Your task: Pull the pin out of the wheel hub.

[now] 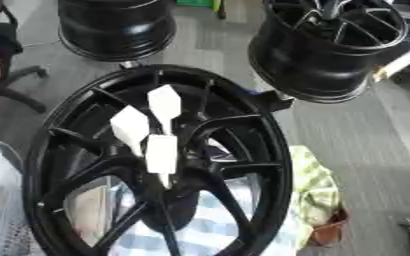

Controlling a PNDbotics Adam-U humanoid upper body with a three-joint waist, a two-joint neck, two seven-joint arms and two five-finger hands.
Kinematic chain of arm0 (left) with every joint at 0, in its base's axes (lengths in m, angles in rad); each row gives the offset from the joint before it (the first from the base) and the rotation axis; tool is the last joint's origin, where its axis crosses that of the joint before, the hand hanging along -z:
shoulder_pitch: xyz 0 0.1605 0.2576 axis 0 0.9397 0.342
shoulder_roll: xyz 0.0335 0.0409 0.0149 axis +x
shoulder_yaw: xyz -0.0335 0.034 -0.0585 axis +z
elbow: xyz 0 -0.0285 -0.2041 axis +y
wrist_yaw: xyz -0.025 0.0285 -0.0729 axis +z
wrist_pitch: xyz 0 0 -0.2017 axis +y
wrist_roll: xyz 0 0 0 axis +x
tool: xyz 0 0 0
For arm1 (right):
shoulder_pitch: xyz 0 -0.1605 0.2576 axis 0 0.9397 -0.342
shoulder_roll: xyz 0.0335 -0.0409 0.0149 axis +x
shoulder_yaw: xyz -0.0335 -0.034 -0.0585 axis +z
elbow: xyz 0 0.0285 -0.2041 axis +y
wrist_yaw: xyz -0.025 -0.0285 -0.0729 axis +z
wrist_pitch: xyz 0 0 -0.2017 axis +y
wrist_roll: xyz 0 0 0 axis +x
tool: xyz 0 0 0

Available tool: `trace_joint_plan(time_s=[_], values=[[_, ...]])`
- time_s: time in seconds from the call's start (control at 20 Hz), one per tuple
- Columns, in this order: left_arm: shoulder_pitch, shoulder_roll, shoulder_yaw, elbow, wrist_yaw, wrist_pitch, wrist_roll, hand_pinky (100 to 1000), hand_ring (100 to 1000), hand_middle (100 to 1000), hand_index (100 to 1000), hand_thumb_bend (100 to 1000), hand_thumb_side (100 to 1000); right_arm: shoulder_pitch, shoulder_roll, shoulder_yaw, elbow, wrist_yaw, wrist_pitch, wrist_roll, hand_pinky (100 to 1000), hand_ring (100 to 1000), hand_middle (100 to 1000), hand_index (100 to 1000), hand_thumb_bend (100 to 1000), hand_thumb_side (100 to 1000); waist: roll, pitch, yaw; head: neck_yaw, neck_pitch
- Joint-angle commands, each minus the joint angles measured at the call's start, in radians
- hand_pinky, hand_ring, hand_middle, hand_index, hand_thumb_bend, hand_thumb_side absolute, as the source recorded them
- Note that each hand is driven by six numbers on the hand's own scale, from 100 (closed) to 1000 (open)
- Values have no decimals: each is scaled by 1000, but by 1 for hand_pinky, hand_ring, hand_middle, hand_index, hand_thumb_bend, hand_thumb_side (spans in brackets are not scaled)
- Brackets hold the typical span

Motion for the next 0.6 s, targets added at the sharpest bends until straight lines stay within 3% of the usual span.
trace_joint_plan(time_s=[0.05, 0.15, 0.25, 0.35, 0.4, 0.45, 0.6], values=[[-5, 19, 8, -17, -3, 0, 3, 775, 785, 697, 892, 181, 565, -80, 16, -49, 223, 166, -89, -45, 842, 867, 843, 882, 611, 234, 7, -15, -2, 4, -6], [-2, 18, 10, -17, -3, 0, 3, 775, 785, 697, 892, 182, 564, -129, 44, -85, 355, 285, -206, -58, 837, 865, 847, 884, 593, 264, 11, -17, -6, 6, -4], [0, 17, 11, -17, -3, 0, 5, 775, 785, 697, 892, 182, 564, -144, 54, -114, 388, 329, -270, -61, 835, 858, 843, 881, 596, 265, 13, -17, -9, 8, -3], [0, 16, 11, -17, -4, 0, 5, 775, 785, 697, 892, 182, 565, -147, 58, -127, 382, 340, -296, -65, 821, 821, 821, 872, 595, 268, 14, -18, -11, 7, -2], [0, 16, 10, -17, -4, 0, 5, 775, 785, 697, 892, 181, 565, -147, 59, -133, 366, 335, -302, -71, 815, 804, 798, 863, 632, 331, 14, -18, -12, 8, -3], [0, 16, 10, -17, -4, 0, 4, 775, 785, 697, 892, 181, 565, -145, 61, -138, 340, 318, -308, -81, 807, 784, 777, 854, 594, 271, 15, -17, -12, 8, -2], [0, 15, 10, -17, -4, -1, 5, 775, 785, 697, 892, 180, 566, -127, 57, -141, 252, 250, -308, -128, 796, 736, 728, 827, 574, 267, 15, -16, -13, 8, -1]])
